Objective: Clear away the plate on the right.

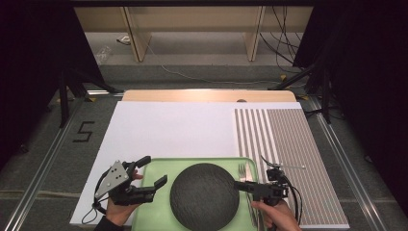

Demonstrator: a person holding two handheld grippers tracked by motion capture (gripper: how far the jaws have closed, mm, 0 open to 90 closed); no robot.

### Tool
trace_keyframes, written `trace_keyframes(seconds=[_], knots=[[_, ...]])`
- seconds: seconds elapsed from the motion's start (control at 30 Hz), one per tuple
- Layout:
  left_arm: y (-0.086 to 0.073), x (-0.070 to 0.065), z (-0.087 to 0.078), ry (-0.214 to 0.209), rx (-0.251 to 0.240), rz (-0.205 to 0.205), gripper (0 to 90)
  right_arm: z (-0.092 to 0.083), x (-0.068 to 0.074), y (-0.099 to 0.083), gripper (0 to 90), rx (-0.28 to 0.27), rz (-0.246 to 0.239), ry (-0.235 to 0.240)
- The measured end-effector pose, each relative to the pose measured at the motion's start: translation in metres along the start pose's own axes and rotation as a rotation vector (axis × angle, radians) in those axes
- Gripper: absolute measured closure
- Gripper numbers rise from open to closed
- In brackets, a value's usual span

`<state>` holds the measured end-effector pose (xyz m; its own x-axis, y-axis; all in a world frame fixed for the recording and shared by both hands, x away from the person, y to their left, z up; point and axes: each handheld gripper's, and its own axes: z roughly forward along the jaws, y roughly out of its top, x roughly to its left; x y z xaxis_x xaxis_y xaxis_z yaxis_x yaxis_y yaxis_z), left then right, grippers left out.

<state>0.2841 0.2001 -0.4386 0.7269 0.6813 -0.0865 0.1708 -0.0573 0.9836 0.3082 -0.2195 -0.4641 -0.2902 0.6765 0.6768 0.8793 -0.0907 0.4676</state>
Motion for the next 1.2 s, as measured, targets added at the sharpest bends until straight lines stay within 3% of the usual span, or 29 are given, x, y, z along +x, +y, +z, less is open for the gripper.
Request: trace_keyframes(seconds=[0.8, 1.03, 1.2], knots=[[0.0, 0.0, 0.0, -0.004, 0.0, -0.001, 15.8, -0.013, 0.007, 0.006, 29.7, -0.095, -0.128, -0.035], [0.0, 0.0, 0.0, -0.004, 0.002, -0.001, 15.8, -0.021, 0.007, 0.008, 29.4, -0.149, -0.155, -0.055], [0.0, 0.0, 0.0, -0.005, 0.003, -0.002, 15.8, -0.023, 0.009, 0.008, 28.3, -0.179, -0.203, -0.07]])
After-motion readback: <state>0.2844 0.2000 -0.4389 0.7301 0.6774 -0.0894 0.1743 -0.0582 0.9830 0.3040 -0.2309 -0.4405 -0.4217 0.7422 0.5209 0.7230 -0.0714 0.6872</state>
